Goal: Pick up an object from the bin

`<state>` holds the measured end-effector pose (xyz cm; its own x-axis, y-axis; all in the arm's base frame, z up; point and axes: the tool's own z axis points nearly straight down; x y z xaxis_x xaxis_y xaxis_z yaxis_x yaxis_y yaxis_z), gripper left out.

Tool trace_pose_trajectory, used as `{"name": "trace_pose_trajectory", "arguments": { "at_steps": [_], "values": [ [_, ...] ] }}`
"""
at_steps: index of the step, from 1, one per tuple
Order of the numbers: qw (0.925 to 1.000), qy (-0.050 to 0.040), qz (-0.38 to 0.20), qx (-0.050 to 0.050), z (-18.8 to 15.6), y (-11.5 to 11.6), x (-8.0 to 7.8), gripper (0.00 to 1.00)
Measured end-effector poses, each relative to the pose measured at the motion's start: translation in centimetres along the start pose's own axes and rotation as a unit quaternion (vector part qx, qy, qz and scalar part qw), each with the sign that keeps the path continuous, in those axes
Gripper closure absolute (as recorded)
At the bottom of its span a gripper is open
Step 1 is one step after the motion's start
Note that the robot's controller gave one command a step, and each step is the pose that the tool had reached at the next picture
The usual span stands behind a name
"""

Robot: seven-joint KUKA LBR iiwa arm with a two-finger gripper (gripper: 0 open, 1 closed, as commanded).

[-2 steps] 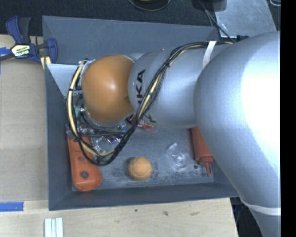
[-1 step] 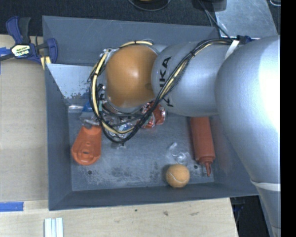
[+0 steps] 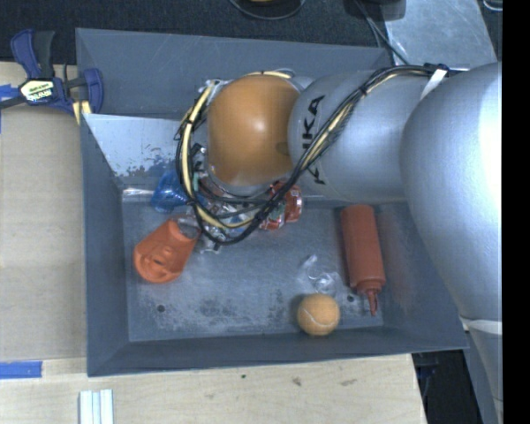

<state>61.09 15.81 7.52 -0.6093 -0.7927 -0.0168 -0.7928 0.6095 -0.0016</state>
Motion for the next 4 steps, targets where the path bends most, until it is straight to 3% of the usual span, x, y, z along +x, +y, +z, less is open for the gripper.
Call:
{"name": "trace_pose_trajectory", "arguments": {
  "at_steps": [2, 3, 4],
  "values": [
    [1.0000, 0.0024, 0.000, -0.002, -0.4, 0.1, 0.1, 1.00],
    [1.0000, 0.0057, 0.000, -0.003, -2.4, 0.2, 0.3, 1.00],
    [1.0000, 0.0029, 0.001, -0.001, -4.2, 0.1, 0.1, 1.00]
  ]
}}
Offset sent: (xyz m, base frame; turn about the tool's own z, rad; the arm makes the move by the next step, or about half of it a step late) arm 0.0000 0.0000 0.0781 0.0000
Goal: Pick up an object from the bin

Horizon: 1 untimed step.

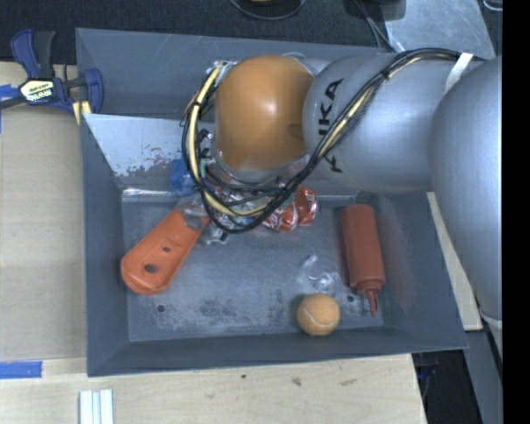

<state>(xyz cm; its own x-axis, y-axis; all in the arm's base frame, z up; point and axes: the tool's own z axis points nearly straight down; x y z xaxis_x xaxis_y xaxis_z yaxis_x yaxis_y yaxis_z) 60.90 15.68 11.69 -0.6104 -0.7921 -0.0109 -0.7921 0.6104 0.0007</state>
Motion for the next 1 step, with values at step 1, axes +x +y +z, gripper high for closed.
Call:
{"name": "trace_pose_trajectory", "arguments": {
  "at_steps": [1],
  "values": [
    [1.0000, -0.0014, 0.000, 0.001, -0.90, -0.07, -0.07, 1.00]
  ]
}}
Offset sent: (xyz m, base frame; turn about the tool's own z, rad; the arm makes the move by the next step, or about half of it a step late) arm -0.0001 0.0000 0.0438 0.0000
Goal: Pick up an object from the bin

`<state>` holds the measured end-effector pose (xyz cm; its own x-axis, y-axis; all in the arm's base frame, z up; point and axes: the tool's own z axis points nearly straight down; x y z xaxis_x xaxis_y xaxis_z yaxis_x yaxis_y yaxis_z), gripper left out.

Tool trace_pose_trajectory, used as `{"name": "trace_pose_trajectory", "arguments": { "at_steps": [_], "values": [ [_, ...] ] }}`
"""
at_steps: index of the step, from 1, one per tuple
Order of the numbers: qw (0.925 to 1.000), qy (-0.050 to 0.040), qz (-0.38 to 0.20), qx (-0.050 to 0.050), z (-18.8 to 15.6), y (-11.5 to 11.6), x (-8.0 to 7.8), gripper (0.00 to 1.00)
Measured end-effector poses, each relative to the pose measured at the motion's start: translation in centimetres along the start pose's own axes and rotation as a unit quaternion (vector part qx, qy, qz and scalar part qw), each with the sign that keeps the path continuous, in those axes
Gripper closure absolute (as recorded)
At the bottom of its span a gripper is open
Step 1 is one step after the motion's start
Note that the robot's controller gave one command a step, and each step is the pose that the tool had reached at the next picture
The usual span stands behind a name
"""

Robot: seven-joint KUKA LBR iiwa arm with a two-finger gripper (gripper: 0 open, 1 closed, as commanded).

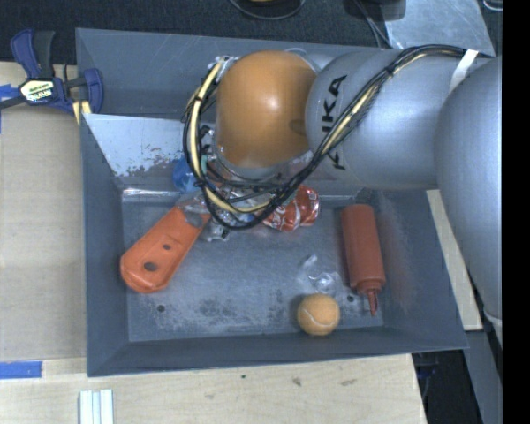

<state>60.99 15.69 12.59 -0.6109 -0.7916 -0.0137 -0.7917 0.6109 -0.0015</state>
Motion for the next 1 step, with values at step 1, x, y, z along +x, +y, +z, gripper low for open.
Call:
{"name": "trace_pose_trajectory", "arguments": {
  "at_steps": [1],
  "values": [
    [1.0000, 0.0016, 0.000, -0.001, -0.74, 0.07, 0.07, 1.00]
  ]
}}
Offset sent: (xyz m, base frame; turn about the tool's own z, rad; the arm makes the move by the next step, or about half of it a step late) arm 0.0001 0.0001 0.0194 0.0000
